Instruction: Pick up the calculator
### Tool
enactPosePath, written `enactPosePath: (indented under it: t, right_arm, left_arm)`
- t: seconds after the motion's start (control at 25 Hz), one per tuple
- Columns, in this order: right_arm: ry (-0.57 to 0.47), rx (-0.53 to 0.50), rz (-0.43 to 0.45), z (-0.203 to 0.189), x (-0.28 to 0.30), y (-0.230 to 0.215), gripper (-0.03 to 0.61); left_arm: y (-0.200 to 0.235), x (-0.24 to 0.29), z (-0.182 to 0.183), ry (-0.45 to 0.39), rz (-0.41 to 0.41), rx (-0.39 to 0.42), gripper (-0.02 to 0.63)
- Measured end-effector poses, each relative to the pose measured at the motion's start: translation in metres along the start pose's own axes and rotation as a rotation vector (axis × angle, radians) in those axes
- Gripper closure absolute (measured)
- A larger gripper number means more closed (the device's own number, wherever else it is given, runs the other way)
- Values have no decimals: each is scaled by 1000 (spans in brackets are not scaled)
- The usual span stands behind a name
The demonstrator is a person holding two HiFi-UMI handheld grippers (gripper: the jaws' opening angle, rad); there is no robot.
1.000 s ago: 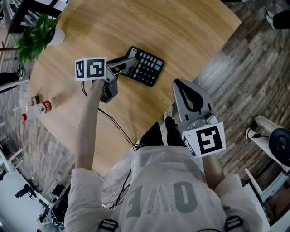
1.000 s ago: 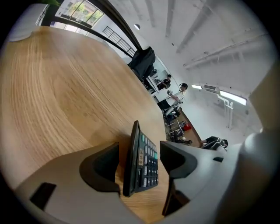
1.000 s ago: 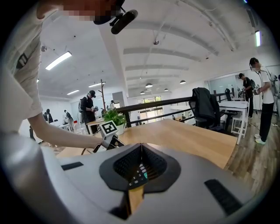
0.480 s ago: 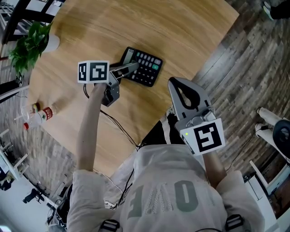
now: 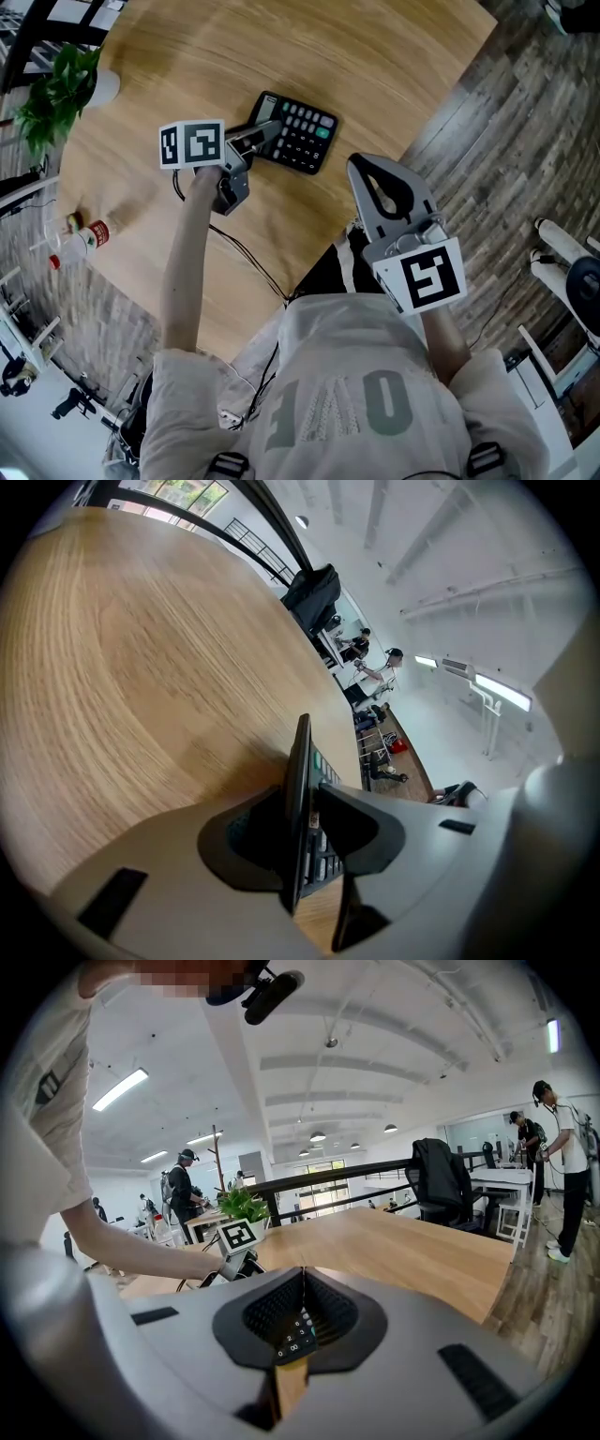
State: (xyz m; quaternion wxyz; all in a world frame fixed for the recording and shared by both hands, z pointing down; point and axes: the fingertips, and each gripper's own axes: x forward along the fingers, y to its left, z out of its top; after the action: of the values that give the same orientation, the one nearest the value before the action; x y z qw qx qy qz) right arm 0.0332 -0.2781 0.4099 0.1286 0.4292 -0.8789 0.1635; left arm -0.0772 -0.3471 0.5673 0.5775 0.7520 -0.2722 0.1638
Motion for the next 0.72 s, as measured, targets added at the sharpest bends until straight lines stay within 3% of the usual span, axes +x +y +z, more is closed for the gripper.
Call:
enactPosePath:
  t: [0.32,0.48,0.72]
  right_arm:
    - [-9,-23,-8,4,-1,2,560]
    - [-32,-45,-13,15,-4,4,560]
    - [-106,-95,-31,47,-13,1,560]
  left_arm:
    - [-3,-2,3,-58,20,38,491]
    - [-12,-12,14,-149,26,33,492]
    - [-66,-40,57,-343,-8,113,494]
